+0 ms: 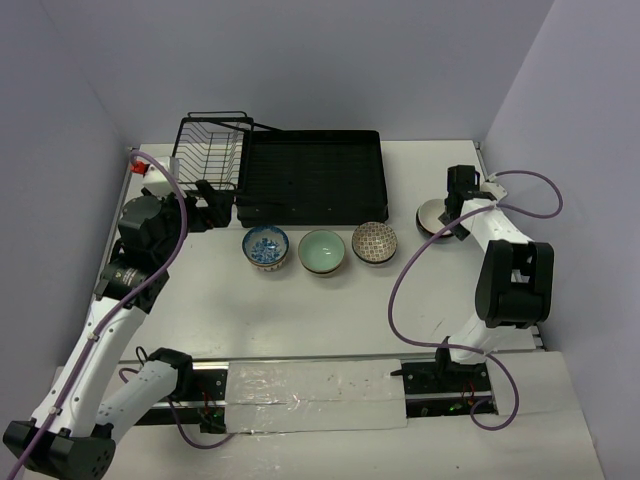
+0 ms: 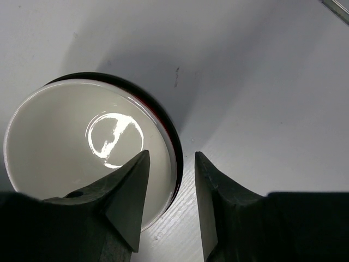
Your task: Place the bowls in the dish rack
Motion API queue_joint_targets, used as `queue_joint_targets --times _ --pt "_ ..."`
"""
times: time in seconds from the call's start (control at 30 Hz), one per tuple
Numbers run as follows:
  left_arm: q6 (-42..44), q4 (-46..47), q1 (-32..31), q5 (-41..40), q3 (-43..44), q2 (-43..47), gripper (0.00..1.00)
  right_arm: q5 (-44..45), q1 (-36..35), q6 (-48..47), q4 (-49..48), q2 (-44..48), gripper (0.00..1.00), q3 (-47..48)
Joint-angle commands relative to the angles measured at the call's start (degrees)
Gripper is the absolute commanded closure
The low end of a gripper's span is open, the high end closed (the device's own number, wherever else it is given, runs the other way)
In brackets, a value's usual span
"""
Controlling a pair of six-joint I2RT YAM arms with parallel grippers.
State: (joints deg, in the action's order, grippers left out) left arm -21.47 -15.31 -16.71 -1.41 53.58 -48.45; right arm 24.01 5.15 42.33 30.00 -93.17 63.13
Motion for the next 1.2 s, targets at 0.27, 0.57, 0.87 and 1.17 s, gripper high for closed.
queue_joint_targets --times 0.27,0.57,0.87,1.17 --pt "1.0 1.34 -0.25 -0.35 -0.32 0.72 0.01 1.74 0.3 -0.93 1.02 -1.4 0.6 4.8" --pt "1.0 1.34 -0.34 -0.17 -0.32 0.81 0.01 2.71 0.3 -1.63 2.17 -2.28 0.62 6.04" --pt "1.0 1.34 -0.25 -0.17 -0.41 0.81 0.01 3.67 0.3 -1.98 2.44 -3.16 0.65 5.86" --pt "1.0 1.51 -0.25 0.0 -0.5 0.72 0.01 4.91 0.3 -2.6 2.87 -3.16 0.76 6.74"
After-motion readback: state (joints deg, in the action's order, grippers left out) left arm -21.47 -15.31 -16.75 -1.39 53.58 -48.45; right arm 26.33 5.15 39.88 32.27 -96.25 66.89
